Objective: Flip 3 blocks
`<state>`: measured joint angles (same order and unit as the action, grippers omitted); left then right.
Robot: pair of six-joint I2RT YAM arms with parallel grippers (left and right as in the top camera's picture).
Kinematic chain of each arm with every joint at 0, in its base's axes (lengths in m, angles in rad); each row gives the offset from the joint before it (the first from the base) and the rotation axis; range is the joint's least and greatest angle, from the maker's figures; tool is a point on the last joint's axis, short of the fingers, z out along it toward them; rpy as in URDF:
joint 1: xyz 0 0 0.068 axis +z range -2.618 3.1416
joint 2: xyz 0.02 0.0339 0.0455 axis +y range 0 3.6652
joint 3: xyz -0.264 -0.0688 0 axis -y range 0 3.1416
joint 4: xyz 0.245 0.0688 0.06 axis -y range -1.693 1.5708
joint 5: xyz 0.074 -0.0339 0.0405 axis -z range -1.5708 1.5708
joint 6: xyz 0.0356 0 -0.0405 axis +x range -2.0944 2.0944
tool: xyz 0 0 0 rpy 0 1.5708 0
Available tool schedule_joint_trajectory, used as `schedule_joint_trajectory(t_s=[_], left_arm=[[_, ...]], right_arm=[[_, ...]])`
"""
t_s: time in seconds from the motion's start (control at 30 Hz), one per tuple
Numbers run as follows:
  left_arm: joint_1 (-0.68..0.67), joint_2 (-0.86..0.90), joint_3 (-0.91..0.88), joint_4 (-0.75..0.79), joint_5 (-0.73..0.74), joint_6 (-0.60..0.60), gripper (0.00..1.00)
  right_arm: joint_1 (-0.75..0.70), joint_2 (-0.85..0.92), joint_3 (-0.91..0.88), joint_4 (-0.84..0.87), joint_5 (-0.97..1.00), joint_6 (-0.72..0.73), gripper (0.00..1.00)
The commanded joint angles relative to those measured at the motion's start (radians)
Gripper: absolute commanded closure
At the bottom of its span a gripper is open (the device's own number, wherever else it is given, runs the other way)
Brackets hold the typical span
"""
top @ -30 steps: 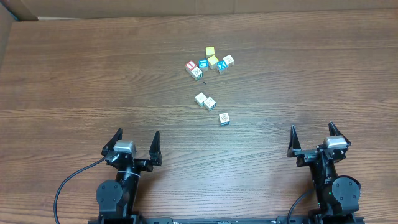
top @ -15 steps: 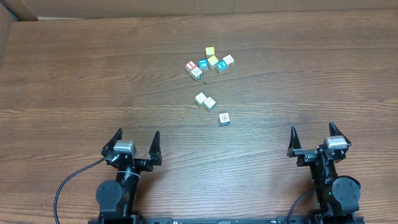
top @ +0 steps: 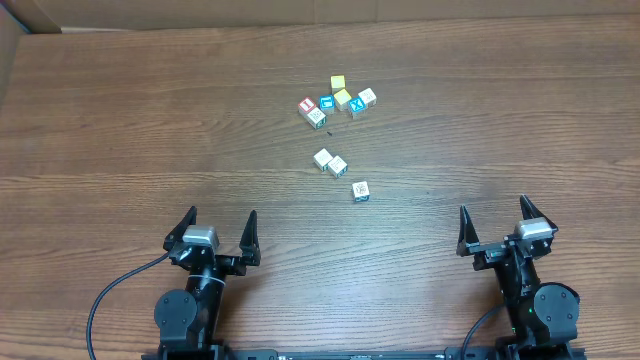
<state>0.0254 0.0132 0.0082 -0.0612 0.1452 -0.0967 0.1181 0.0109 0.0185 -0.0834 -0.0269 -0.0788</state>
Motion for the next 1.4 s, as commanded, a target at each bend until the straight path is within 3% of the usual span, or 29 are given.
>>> schedule_joint_trajectory(t_s=[0.0, 0.23, 0.67, 0.87, 1.0, 1.17, 1.37], left_arm=[[-0.008, -0.008, -0.003, -0.002, 0.001, 0.023, 0.0], [-0.008, -0.008, -0.003, -0.002, 0.001, 0.023, 0.0], [-0.008, -0.008, -0.003, -0.002, 0.001, 0.023, 0.0], [-0.008, -0.008, -0.003, -0.002, 0.001, 0.023, 0.0], [-0.008, -0.008, -0.003, -0.002, 0.001, 0.023, 0.0], [-0.008, -0.008, -0.003, -0.002, 0.001, 0.023, 0.0], [-0.008, -0.008, -0.003, -0.002, 0.001, 0.023, 0.0]], right_arm=[[-0.002, -0.008, -0.01, 0.001, -0.013, 0.001, 0.0], [-0.002, 0.013, -0.01, 0.001, -0.013, 0.081, 0.0], [-0.002, 0.081, -0.008, 0.003, -0.033, 0.084, 0.0], [-0.002, 0.081, 0.084, 0.002, -0.039, 0.194, 0.0], [-0.002, 0.092, 0.22, -0.038, -0.039, 0.211, 0.0], [-0.002, 0.19, 0.495, -0.238, -0.039, 0.21, 0.0], [-0.002, 0.512, 0.97, -0.578, -0.043, 0.21, 0.0]])
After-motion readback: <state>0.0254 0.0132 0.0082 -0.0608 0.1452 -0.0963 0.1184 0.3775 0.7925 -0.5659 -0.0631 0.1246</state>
